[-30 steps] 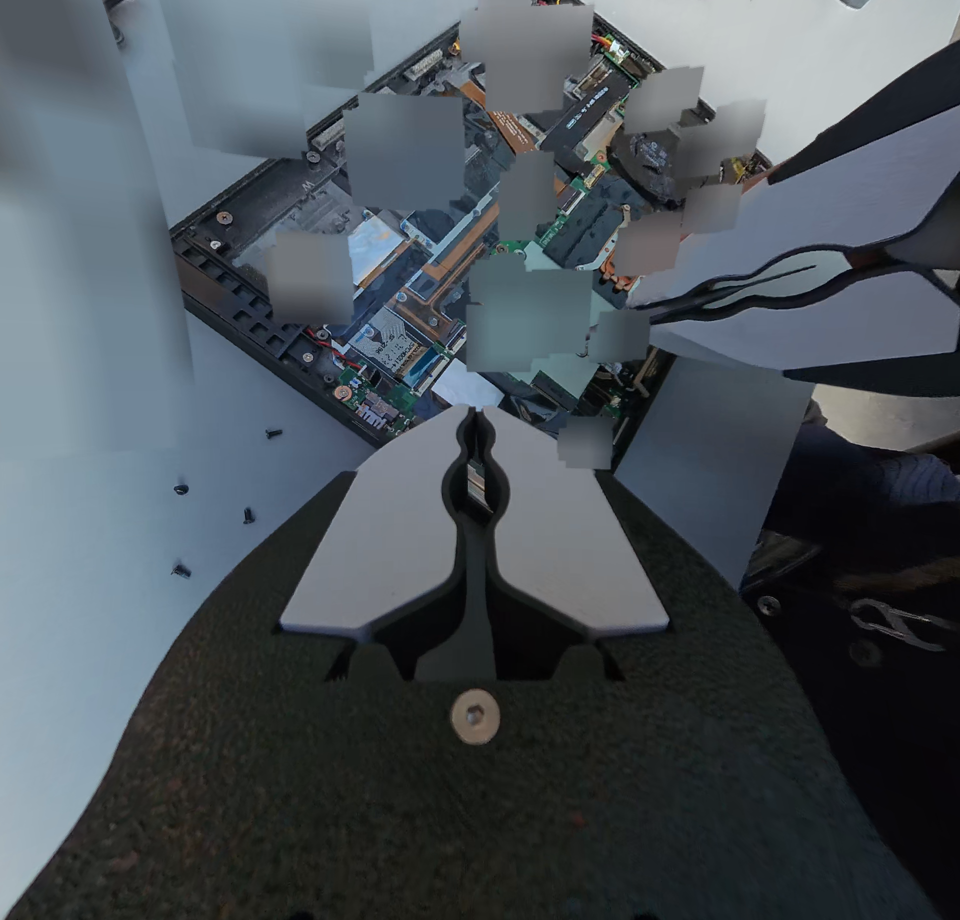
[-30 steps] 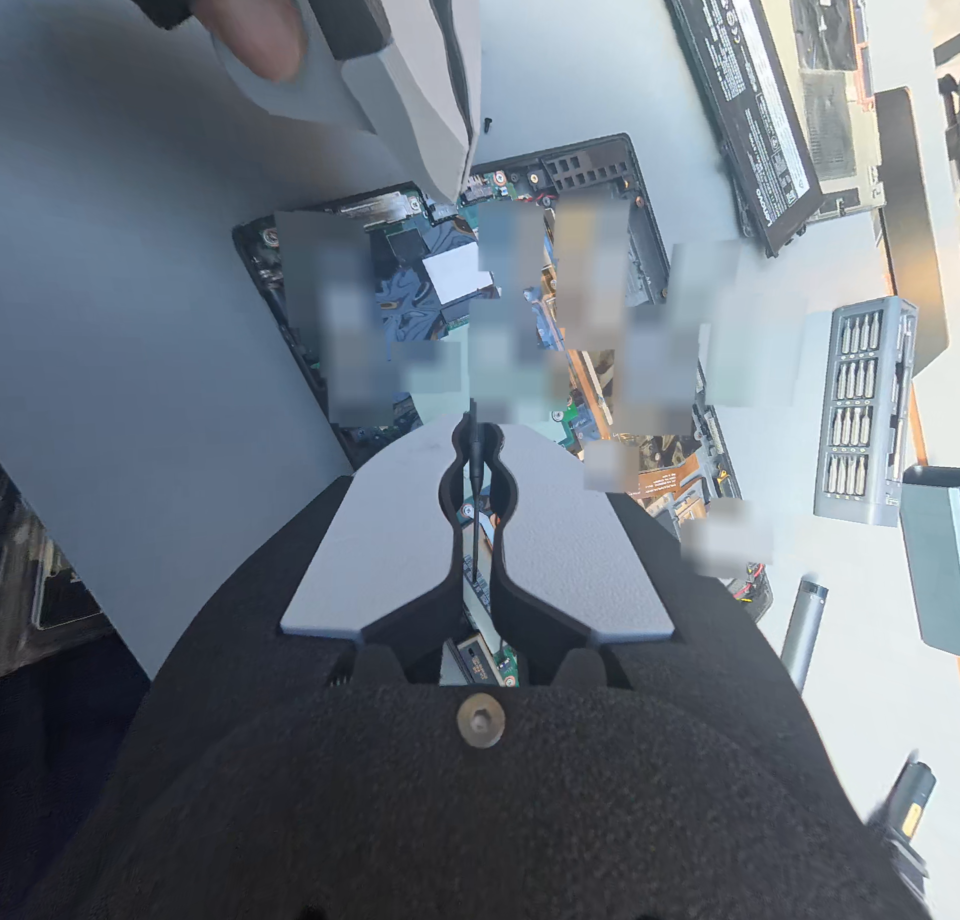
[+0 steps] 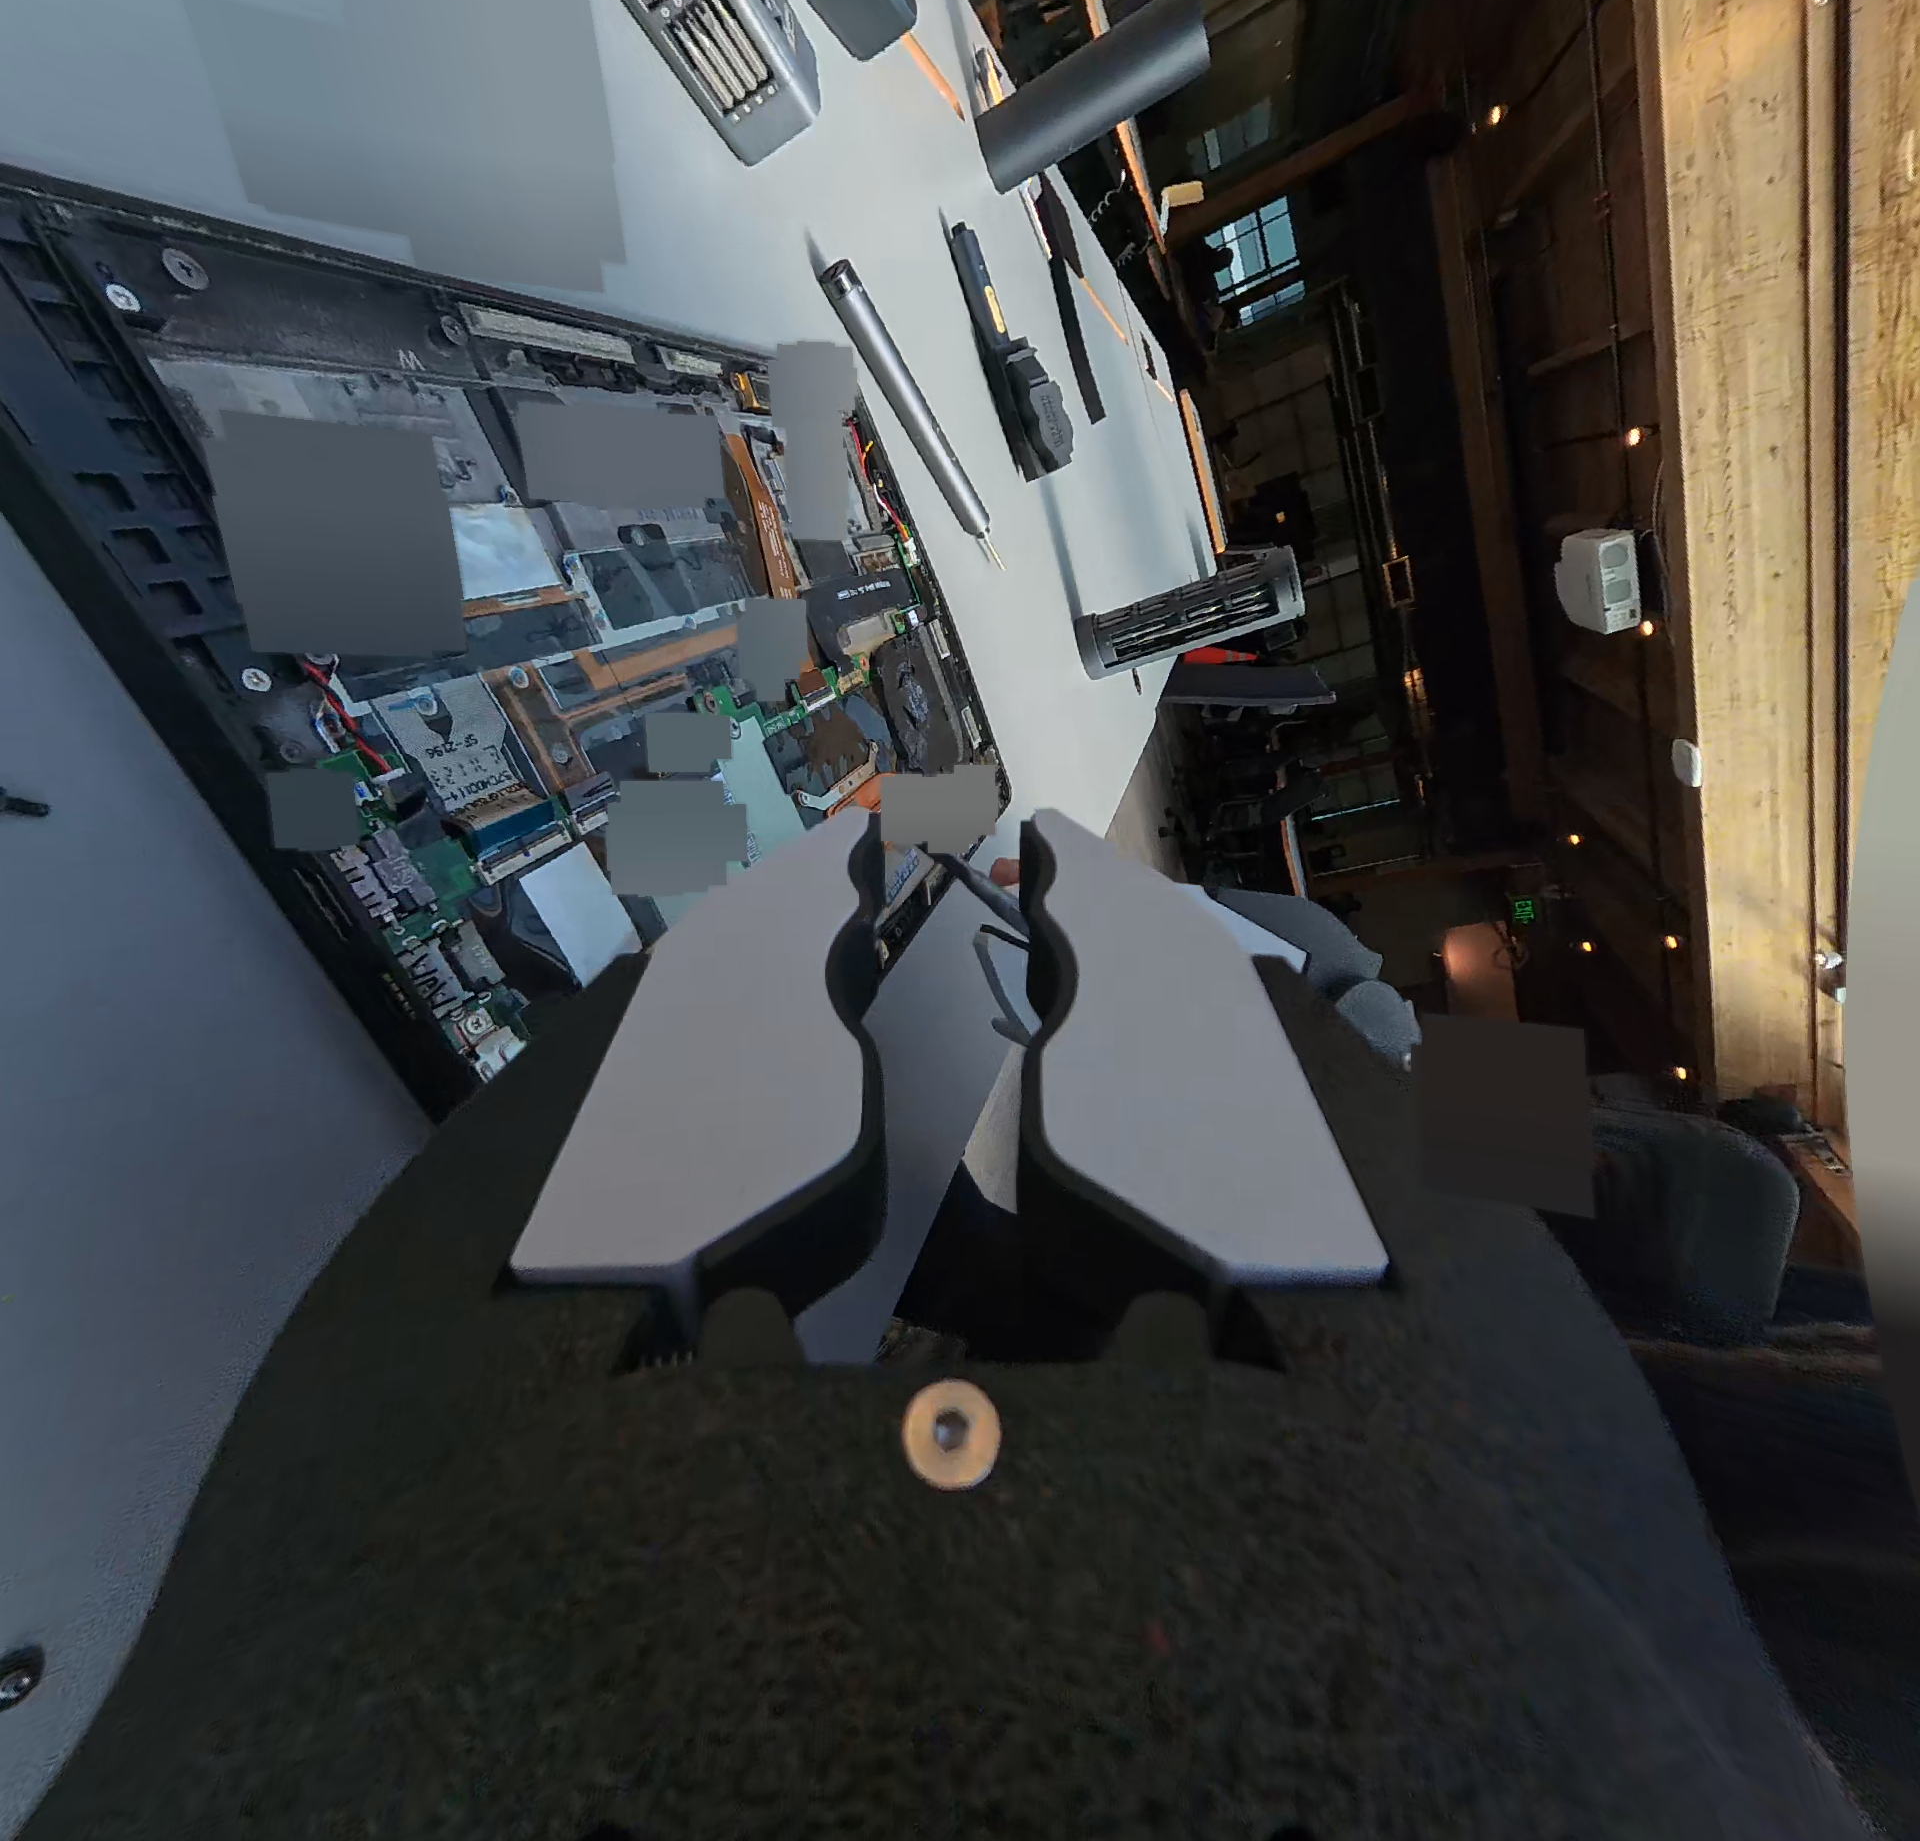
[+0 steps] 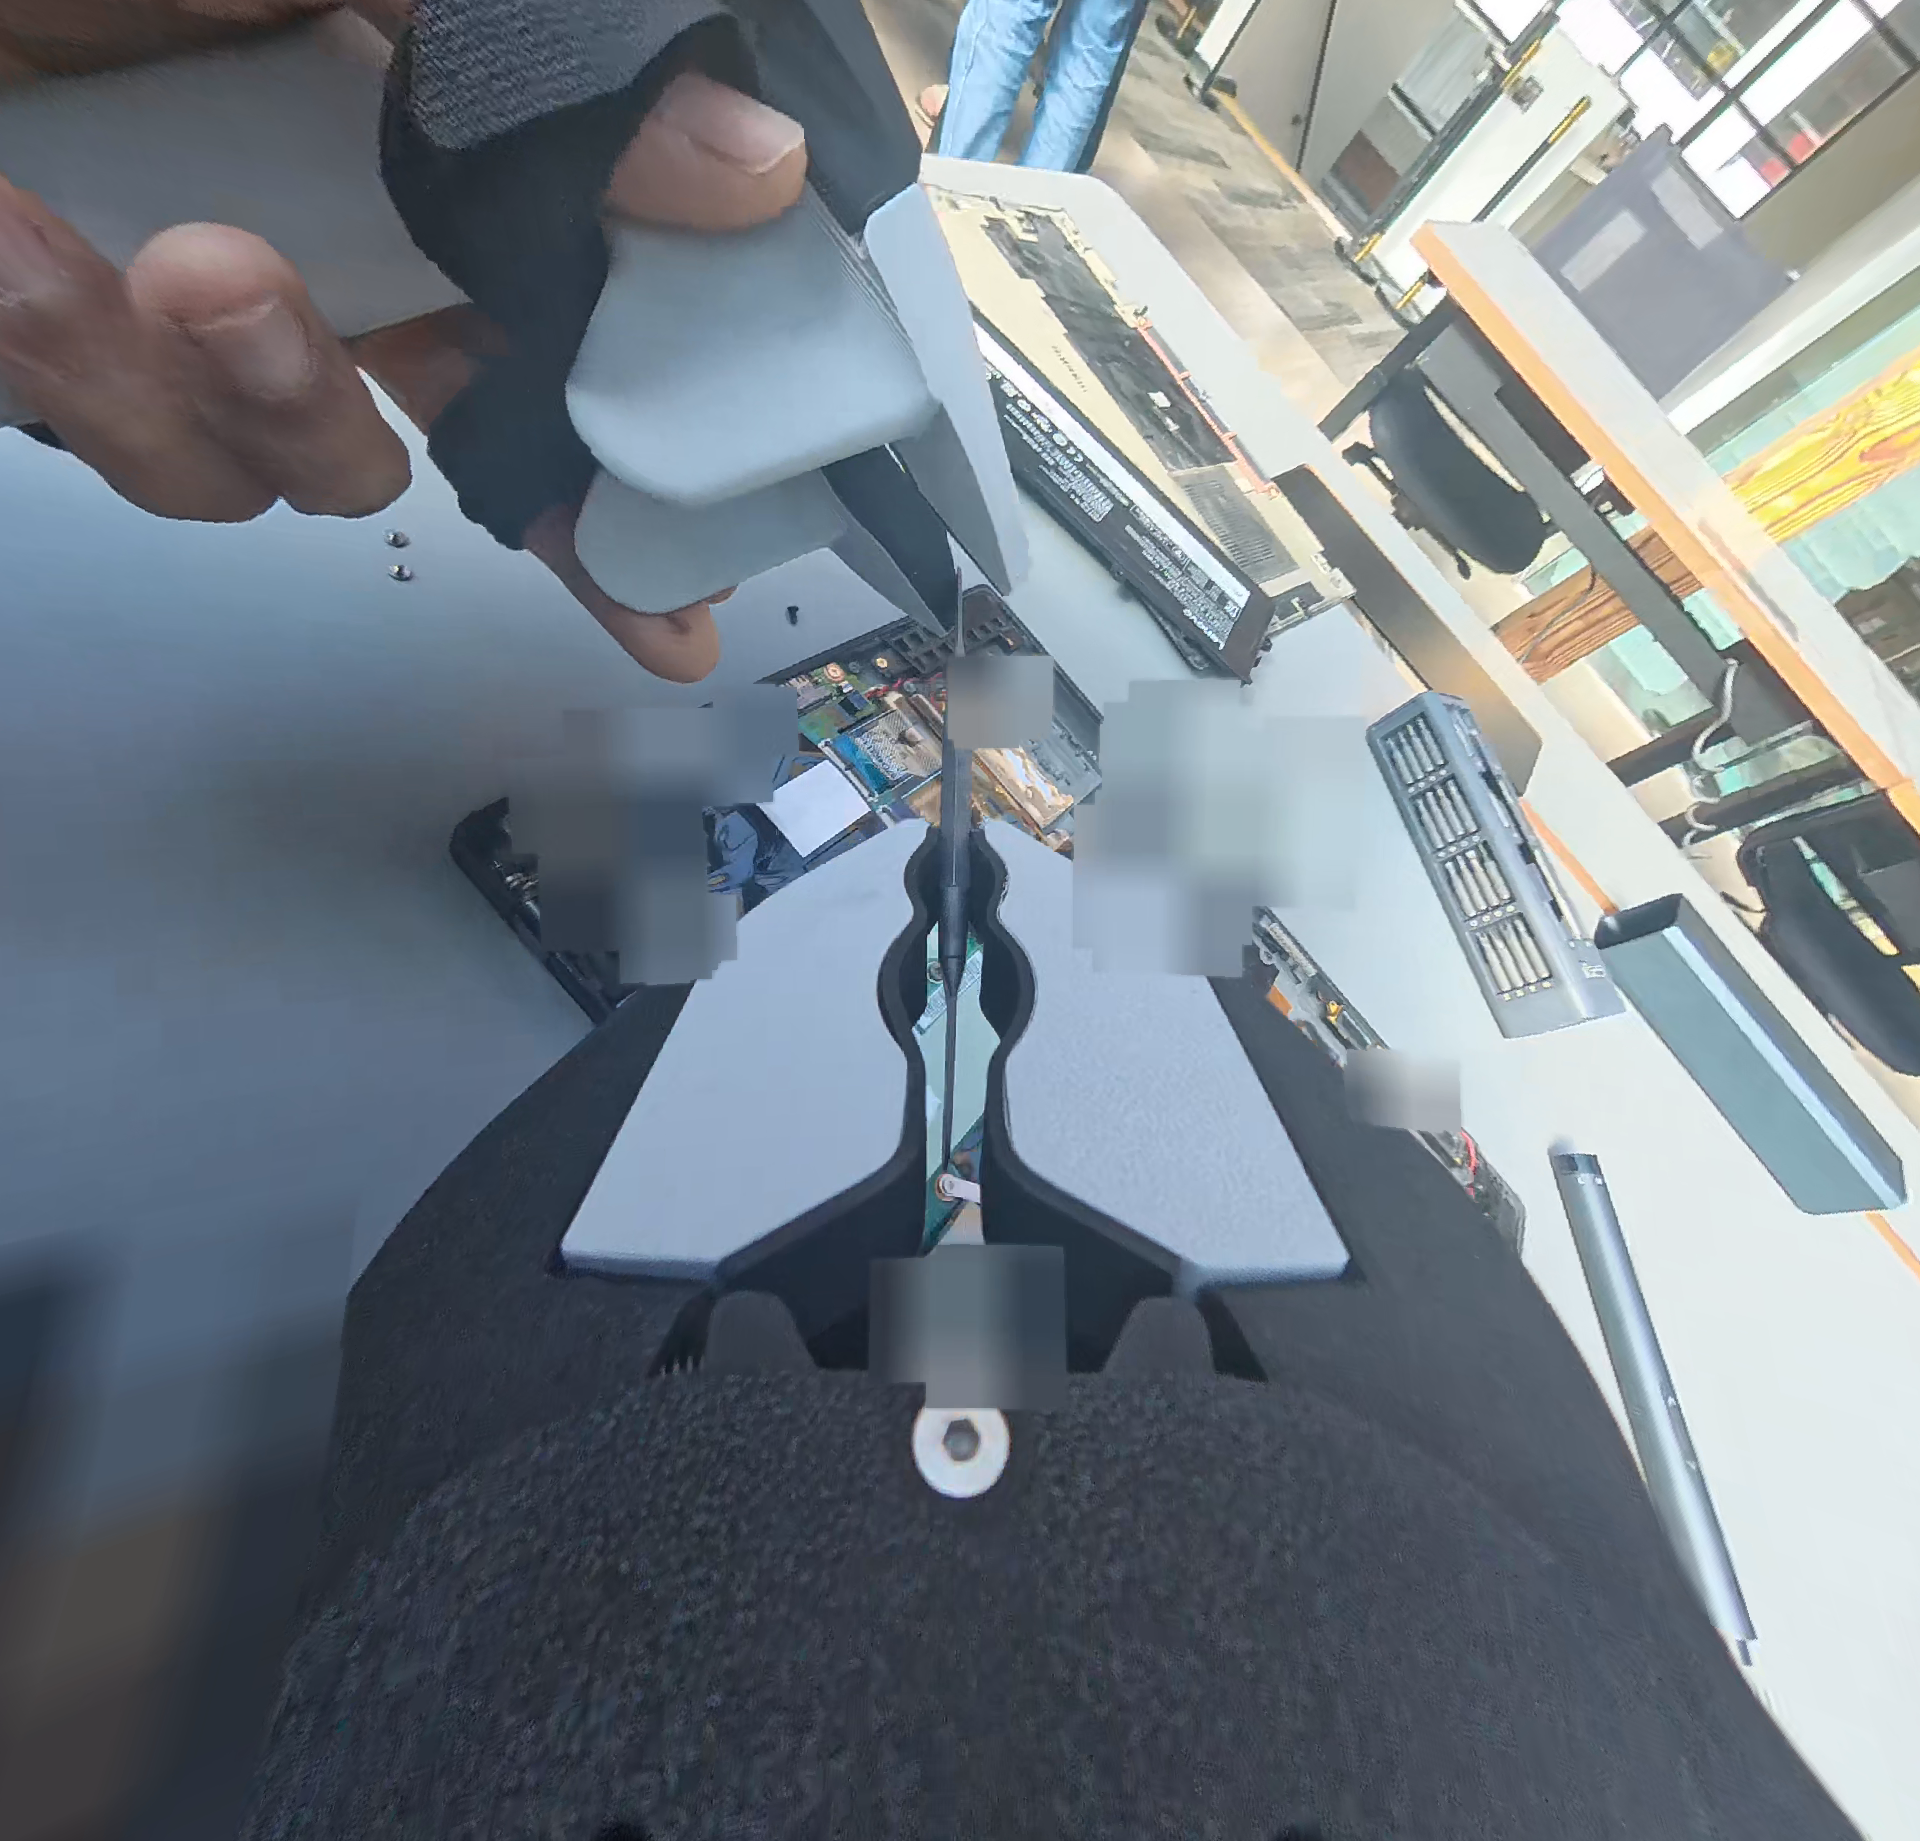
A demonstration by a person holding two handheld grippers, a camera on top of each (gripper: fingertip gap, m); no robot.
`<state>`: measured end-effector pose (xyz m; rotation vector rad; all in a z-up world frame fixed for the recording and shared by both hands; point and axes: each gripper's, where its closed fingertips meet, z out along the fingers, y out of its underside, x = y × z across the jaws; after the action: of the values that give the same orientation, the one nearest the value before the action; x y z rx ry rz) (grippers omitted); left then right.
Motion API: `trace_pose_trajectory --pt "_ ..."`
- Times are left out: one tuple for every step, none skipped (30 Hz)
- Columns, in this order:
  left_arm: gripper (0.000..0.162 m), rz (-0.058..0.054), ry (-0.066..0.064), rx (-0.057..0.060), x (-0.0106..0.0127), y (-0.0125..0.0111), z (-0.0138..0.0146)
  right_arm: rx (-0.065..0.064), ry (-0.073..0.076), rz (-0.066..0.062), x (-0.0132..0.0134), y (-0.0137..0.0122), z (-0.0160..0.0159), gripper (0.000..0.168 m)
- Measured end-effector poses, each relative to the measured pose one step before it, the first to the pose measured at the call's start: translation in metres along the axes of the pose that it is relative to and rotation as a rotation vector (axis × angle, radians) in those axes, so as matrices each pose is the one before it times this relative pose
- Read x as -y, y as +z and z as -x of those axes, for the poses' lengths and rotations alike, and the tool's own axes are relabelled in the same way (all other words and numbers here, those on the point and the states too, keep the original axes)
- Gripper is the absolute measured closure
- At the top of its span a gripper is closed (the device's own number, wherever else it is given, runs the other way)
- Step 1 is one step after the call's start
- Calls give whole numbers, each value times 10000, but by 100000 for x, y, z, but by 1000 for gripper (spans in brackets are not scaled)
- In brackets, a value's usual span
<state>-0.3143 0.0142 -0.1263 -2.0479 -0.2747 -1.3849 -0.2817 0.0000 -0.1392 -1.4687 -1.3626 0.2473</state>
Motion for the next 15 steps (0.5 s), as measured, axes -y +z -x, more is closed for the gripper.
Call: trace_pose_trajectory --pt "142 -113 -126 -83 178 55 -133 -182 -199 -48 5 -42 -164 164" --pt "146 -103 -121 -60 142 36 -117 -190 -192 43 -151 9 -211 164" --pt "146 -60 -167 -72 76 57 -128 -197 -237 -19 -86 -22 -205 164" --pt "144 -2 -164 -25 -40 99 -79 -226 -260 -55 5 -85 -204 164" --pt "140 -3 -148 19 -54 132 -55 -281 -374 -36 10 -111 -231 164" --pt "135 9 -146 96 -84 170 53 -327 -475 -76 73 -128 -246 164" --pt "133 12 -120 84 -84 166 45 -219 -423 -69 80 -119 -122 164" --pt "132 -27 -133 99 -13 150 74 -129 -294 -20 -18 -48 -38 164" --pt "132 -16 -89 52 -7 140 6 -97 -278 -16 -75 15 17 165" --pt "133 -5 -57 11 -11 141 -78 -124 -257 -8 -117 28 -29 164" --pt "135 5 -37 100 -38 156 10 -195 -172 40 -165 26 -171 164" --pt "139 29 -5 165 -118 165 82 -133 -160 55 -169 52 -96 164" --pt "143 18 -24 123 -131 156 52 -229 -230 67 -167 47 -211 164" --pt "145 -18 -54 -18 -102 124 -133 -266 -351 16 -58 -22 -179 164" --pt "150 -64 -90 -94 -32 64 -237 -157 -377 -35 19 -63 47 164"
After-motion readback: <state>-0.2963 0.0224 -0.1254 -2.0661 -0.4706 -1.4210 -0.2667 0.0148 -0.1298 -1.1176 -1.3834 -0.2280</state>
